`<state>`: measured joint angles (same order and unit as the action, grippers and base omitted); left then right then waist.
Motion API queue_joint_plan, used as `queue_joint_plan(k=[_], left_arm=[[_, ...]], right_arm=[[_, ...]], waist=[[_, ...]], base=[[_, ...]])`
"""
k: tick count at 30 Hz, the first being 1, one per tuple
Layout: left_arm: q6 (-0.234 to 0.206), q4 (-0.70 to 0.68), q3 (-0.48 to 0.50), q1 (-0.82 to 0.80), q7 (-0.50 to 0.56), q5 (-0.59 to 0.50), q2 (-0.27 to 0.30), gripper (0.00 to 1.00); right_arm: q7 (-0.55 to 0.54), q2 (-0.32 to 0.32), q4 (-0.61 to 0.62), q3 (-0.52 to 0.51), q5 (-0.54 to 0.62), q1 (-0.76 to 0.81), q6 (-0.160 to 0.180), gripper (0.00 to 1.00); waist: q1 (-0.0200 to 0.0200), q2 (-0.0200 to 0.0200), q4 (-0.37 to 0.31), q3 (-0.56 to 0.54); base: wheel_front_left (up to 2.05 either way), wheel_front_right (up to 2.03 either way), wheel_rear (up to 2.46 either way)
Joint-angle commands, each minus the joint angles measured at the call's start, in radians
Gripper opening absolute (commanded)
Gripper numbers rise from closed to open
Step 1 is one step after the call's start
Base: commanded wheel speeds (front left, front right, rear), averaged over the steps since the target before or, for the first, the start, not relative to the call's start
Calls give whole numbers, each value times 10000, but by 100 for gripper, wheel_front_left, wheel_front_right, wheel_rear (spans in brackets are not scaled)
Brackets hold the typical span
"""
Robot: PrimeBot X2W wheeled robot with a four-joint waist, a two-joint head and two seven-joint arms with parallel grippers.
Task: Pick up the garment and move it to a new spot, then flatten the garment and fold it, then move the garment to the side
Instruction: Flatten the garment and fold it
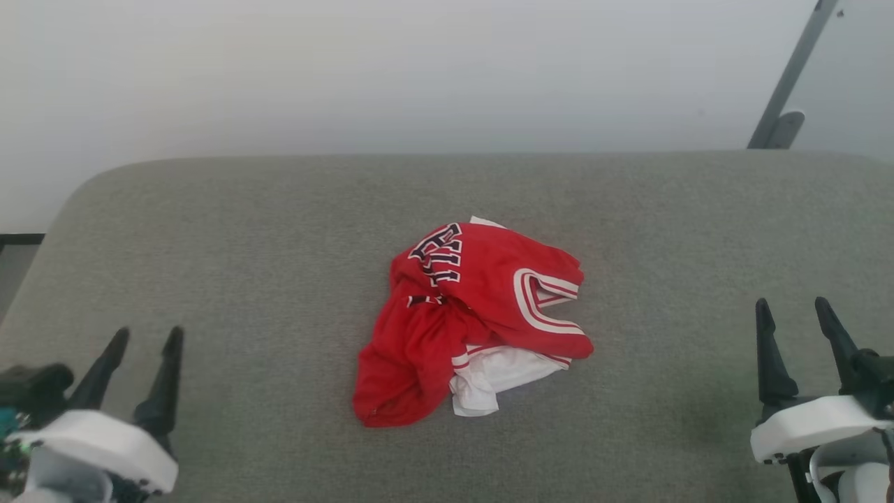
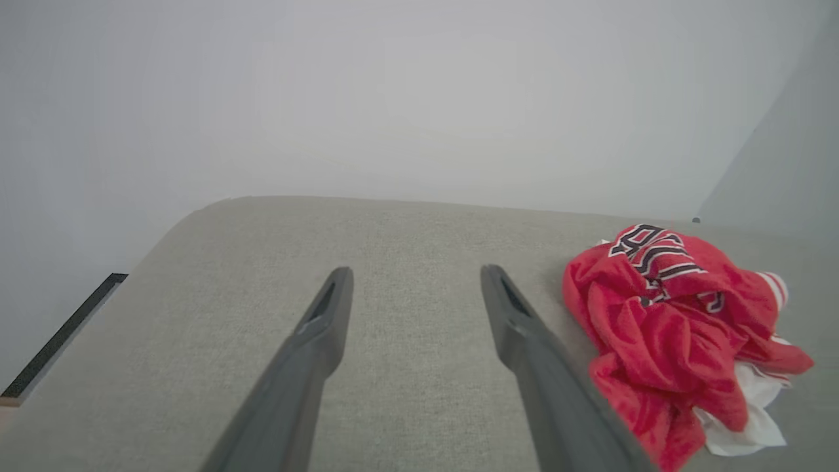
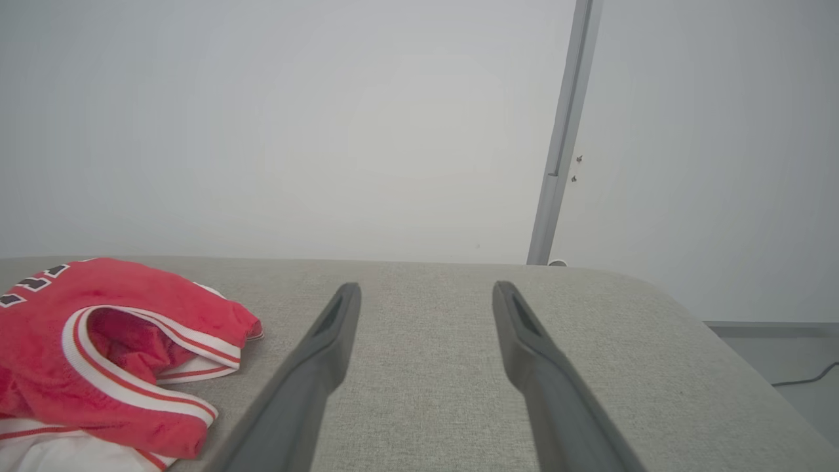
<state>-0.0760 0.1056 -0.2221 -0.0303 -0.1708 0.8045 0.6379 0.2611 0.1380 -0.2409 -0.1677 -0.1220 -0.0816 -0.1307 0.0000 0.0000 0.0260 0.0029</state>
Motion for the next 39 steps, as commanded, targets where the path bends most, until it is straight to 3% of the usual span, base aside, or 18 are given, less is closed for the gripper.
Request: queue_joint_plan(k=[1, 24, 39], left_arm=[[54, -177, -133, -227, 156, -134, 36, 100], [1376, -1145, -3177, -3413, 4465, -790, -188, 100], [1758, 1527, -4533, -4622, 6826, -889, -452, 100]], right_arm=[[57, 52, -26, -1, -12, -113, -1, 100], [59, -180, -66, 440, -136, -1249, -1, 100], [57, -342, -151, 603, -242, -1686, -1, 100]], waist=[[0, 0, -122, 110], [0, 0, -1930, 1463], [0, 0, -2523, 1986]], base=[[0, 0, 0], [0, 0, 0], [0, 0, 0]])
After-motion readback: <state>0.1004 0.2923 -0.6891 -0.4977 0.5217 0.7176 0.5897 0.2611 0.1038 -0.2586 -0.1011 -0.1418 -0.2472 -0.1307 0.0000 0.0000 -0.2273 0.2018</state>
